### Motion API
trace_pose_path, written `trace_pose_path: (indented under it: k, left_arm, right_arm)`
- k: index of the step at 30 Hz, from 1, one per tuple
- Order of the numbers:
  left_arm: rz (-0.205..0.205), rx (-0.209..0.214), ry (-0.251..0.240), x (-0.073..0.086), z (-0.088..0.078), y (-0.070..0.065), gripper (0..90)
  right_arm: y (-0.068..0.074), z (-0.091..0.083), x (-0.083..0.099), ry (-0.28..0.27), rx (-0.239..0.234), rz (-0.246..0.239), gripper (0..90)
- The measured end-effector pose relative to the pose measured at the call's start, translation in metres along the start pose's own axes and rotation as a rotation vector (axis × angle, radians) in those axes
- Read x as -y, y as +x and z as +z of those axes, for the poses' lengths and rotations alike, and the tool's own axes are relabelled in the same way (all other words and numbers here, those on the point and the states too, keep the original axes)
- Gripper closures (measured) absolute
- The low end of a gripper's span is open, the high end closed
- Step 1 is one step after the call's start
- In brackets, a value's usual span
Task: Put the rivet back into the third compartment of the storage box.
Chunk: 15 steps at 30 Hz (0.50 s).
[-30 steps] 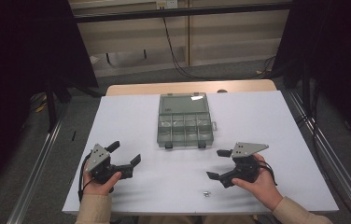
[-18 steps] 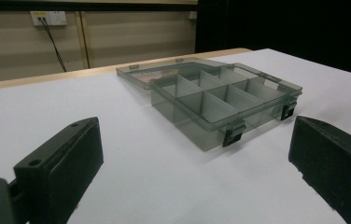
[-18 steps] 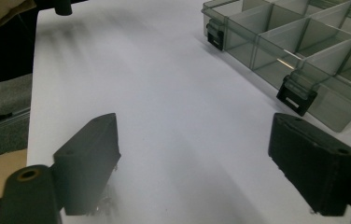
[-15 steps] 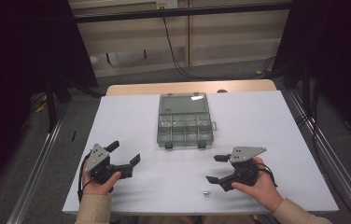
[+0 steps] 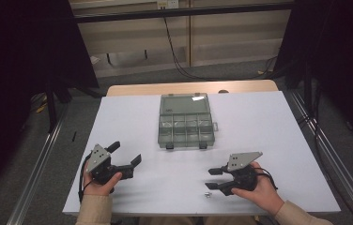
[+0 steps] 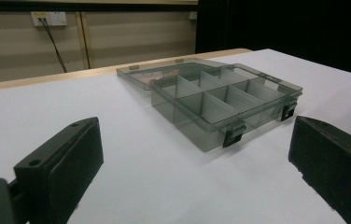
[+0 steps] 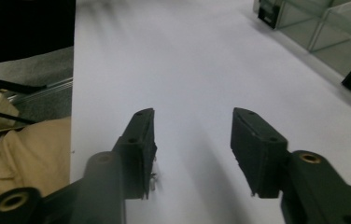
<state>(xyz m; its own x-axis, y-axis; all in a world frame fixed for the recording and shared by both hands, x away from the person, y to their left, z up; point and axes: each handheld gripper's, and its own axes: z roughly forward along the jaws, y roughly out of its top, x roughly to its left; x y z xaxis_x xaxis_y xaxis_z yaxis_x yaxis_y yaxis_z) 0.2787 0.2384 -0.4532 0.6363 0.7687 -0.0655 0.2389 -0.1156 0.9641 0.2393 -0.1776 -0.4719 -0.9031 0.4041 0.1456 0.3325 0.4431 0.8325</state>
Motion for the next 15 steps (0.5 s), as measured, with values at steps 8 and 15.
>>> trace_pose_path:
  k: [8, 15]
  left_arm:
    - [0.003, 0.002, 0.003, 0.0006, 0.0007, 0.001, 2.9]
    - [-0.002, 0.007, 0.004, 0.0002, 0.0039, -0.0003, 3.0]
  right_arm:
    - [0.0039, 0.0044, 0.0024, 0.051, -0.045, 0.01, 66.3]
    - [0.0058, 0.0034, 0.0027, 0.057, -0.07, -0.004, 72.2]
